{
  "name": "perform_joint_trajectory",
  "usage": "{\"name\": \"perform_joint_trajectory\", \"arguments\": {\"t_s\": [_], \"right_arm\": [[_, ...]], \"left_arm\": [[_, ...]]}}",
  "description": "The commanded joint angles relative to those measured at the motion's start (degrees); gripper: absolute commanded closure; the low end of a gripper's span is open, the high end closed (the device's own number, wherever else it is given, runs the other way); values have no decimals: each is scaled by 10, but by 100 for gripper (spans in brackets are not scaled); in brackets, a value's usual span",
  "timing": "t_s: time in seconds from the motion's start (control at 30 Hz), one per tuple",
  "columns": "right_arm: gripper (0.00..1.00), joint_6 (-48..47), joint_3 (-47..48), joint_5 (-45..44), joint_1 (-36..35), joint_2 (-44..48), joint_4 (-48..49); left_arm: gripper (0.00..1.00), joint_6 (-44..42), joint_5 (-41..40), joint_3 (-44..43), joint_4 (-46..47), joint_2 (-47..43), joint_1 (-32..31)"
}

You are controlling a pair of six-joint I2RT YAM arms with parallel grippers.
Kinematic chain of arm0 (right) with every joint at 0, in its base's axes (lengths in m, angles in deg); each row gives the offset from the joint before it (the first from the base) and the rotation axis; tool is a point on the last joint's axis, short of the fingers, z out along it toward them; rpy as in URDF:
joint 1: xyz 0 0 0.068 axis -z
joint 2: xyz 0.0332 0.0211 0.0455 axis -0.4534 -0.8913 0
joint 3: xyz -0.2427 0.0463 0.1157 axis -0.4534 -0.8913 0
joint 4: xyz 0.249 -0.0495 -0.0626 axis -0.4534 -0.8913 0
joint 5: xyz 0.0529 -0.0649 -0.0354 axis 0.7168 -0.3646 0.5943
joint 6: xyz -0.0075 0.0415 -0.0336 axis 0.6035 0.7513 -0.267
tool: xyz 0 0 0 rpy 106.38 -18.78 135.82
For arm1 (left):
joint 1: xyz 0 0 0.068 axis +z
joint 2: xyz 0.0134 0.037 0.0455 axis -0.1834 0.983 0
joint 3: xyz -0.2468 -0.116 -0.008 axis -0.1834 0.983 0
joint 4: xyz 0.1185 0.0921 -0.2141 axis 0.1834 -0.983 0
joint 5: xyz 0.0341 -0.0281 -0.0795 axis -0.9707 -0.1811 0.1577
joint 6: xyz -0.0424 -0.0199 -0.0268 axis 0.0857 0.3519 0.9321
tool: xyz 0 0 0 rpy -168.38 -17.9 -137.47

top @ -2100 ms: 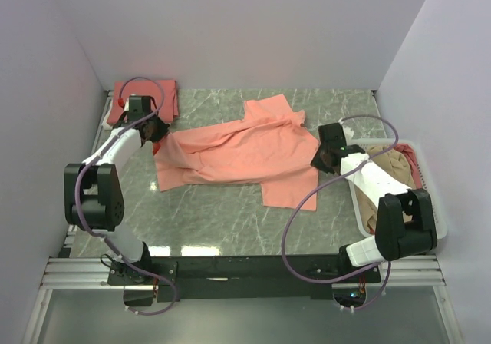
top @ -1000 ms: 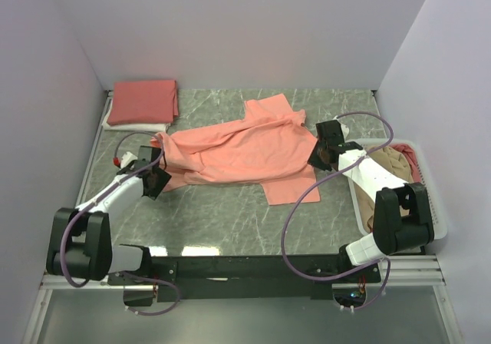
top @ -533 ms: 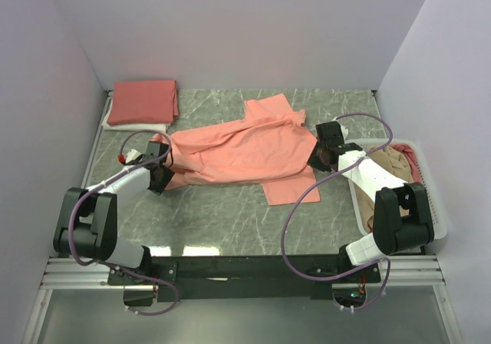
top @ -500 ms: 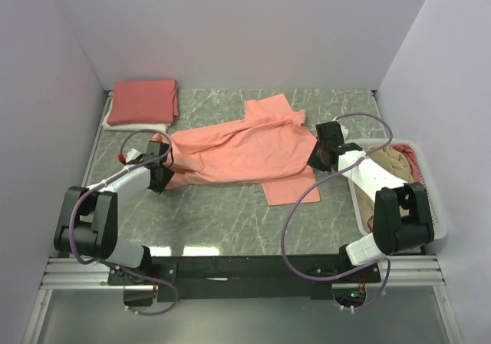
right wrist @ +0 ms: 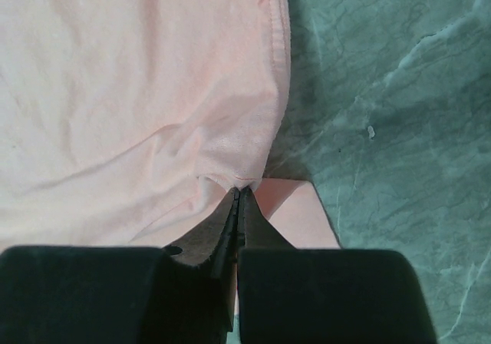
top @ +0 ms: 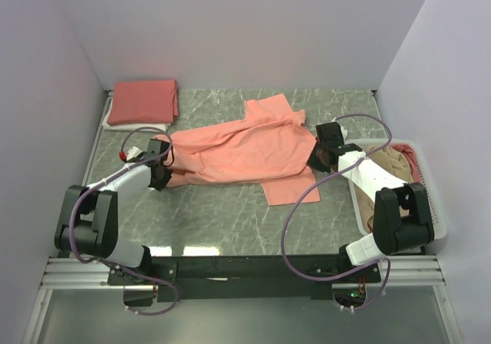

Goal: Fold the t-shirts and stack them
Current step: Flatten the tshirt out

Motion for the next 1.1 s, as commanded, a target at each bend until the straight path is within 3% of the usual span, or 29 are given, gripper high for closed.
{"name": "perform_joint_trajectory", "arguments": {"t_s": [0.0, 0.4, 0.7, 1.07], "right_arm": [[100, -6, 8, 18, 2, 29, 6], [100, 10, 59, 134, 46, 138, -30], [100, 35, 180, 197, 79, 212, -84], [100, 55, 394, 195, 95, 264, -158]], "left_arm": [[99, -40, -23, -48, -56, -66, 7], [99, -177, -4, -196, -99, -257, 97], [99, -200, 67, -303, -94, -272, 141], [99, -207, 104, -515, -110, -257, 144]]}}
